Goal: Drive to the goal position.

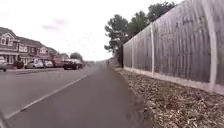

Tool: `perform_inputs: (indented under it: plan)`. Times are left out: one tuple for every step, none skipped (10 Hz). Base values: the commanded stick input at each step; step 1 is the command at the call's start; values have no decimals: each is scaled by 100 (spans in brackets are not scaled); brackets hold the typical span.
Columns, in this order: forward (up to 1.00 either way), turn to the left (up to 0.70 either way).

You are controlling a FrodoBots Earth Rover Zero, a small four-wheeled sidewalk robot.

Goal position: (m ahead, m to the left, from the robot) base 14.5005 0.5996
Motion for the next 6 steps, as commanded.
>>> perform_inputs:
  plan:
    - [100, 0]
    - [100, 0]
    - [100, 0]
    - [100, 0]
    - [100, 0]
    - [100, 0]
